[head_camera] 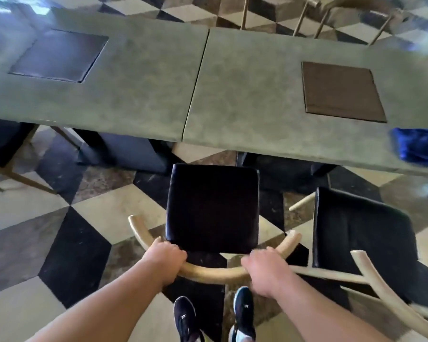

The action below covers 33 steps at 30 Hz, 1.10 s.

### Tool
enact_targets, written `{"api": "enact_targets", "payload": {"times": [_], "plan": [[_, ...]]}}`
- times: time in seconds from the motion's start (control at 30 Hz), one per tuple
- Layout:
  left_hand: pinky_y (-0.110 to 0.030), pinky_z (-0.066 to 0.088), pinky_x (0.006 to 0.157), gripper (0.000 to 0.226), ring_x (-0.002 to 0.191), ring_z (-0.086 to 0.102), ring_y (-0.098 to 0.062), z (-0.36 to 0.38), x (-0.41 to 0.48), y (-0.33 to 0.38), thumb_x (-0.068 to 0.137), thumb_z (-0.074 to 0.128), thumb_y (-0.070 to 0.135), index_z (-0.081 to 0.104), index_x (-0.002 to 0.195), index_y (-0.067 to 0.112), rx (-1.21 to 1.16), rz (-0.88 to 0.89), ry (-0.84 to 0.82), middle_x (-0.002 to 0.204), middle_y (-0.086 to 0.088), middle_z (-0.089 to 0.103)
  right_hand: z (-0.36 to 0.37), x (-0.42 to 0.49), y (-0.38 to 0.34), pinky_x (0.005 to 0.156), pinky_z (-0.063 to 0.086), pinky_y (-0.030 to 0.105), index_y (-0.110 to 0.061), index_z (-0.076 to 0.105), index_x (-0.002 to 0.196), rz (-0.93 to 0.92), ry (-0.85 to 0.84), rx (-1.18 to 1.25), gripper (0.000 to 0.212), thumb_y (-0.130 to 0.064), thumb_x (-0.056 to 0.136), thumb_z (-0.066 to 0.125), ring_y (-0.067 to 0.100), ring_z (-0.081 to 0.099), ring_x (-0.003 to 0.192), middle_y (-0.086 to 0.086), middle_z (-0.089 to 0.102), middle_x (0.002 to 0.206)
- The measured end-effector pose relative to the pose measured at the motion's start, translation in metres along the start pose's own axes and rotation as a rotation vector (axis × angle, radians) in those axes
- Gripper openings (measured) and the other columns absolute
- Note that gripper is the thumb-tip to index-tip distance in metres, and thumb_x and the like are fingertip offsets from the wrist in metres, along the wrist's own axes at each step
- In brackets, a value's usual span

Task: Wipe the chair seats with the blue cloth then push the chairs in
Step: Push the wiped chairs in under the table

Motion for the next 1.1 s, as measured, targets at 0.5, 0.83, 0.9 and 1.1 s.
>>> {"api": "enact_targets", "payload": {"times": [0.5, 0.83, 0.9, 1.1], "plan": [[-0.042, 0.047, 0.088, 0.024, 0.096, 0.069, -0.022, -0.033, 0.027, -0.043, 0.095, 0.067, 0.024, 0.060, 0.117, 0.031, 0.113, 0.134, 0.164, 0.106, 0.005, 0.070, -0.040, 0.029, 0.010, 0.093, 0.046, 0.049, -0.029, 0.057, 0.101, 0.006, 0.149, 0.079, 0.011, -0.026, 0.093, 0.064, 0.026, 0.063, 0.090, -0.004, 0.066, 0.095], [-0.042, 0.049, 0.096, 0.030, 0.100, 0.069, -0.019, -0.090, 0.061, -0.111, 0.091, 0.071, 0.031, 0.058, 0.118, 0.032, 0.222, 0.096, 0.154, 0.109, 0.008, 0.069, -0.109, 0.081, 0.033, 0.091, 0.041, 0.048, -0.033, 0.050, 0.090, -0.041, 0.223, 0.155, 0.022, -0.019, 0.089, 0.067, 0.024, 0.059, 0.080, -0.008, 0.060, 0.083], [-0.043, 0.048, 0.097, 0.026, 0.101, 0.070, -0.020, -0.100, 0.062, -0.122, 0.094, 0.069, 0.032, 0.059, 0.118, 0.031, 0.235, 0.096, 0.159, 0.111, 0.007, 0.071, -0.118, 0.087, 0.032, 0.089, 0.041, 0.048, -0.032, 0.048, 0.088, -0.055, 0.243, 0.177, 0.022, -0.022, 0.090, 0.067, 0.023, 0.054, 0.074, -0.009, 0.057, 0.080], [-0.042, 0.048, 0.092, 0.017, 0.100, 0.070, -0.021, -0.120, 0.058, -0.139, 0.097, 0.063, 0.028, 0.059, 0.113, 0.031, 0.242, 0.086, 0.193, 0.110, 0.005, 0.072, -0.141, 0.096, 0.039, 0.092, 0.043, 0.050, -0.031, 0.045, 0.091, -0.071, 0.257, 0.159, 0.025, -0.019, 0.090, 0.067, 0.025, 0.055, 0.078, -0.005, 0.059, 0.085]]}}
Point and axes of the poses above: each hand's wrist, its own x-axis towards the middle knuckle, its own z-axis out of the palm, y = z × x, the point moved 10 cm from there along x, towards the middle knuckle
